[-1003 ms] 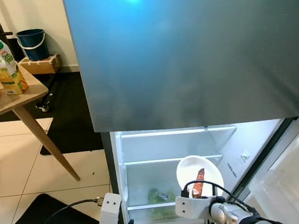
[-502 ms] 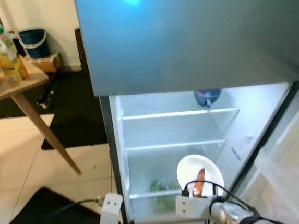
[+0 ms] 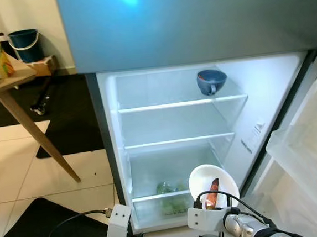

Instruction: Restocking fridge

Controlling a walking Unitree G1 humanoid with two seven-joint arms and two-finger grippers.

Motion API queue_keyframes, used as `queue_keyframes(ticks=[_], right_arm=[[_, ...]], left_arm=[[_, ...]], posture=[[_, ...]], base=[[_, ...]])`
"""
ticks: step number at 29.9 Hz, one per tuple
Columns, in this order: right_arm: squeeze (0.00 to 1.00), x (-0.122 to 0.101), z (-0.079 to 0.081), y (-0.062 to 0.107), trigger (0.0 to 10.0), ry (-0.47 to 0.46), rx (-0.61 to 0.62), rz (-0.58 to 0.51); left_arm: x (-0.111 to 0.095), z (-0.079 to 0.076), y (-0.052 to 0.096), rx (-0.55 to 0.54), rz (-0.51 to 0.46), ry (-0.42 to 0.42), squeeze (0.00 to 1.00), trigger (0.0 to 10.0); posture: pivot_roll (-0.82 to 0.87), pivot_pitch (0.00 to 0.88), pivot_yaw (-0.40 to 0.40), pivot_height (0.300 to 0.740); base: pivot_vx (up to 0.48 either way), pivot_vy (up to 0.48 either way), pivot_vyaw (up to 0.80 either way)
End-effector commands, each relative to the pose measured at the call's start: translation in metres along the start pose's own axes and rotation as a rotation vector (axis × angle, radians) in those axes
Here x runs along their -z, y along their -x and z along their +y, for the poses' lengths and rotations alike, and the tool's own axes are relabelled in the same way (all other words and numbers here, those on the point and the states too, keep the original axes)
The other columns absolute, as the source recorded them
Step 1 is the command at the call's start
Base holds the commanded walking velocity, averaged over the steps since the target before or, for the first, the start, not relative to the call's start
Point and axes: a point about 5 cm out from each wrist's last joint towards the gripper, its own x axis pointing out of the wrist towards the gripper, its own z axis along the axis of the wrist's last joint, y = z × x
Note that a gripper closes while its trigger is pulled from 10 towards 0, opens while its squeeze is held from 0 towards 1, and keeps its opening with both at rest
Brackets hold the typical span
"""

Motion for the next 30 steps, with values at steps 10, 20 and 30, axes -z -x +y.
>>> queue_keyframes(ticks=[10,20,30], right_arm=[[0.0,0.0,-0.024,0.0,10.0,0.046,0.013,-0.039],[0.0,-0.007,-0.068,0.005,10.0,0.158,0.003,-0.139],[0.0,0.001,-0.097,0.012,10.0,0.206,-0.003,-0.121]], left_arm=[[-0.033,0.0,-0.007,-0.006,-0.135,-0.047,0.0,10.0],[-0.076,0.002,-0.01,-0.012,-0.335,-0.14,0.0,10.0],[-0.09,0.0,-0.009,-0.006,-0.411,-0.153,0.0,10.0]], posture=[[-0.05,0.021,-0.053,0.557],[-0.04,0.025,-0.054,0.557],[-0.04,0.028,-0.057,0.547]], base=[[0.0,0.0,0.0],[0.0,0.0,0.0],[0.0,0.0,0.0]])
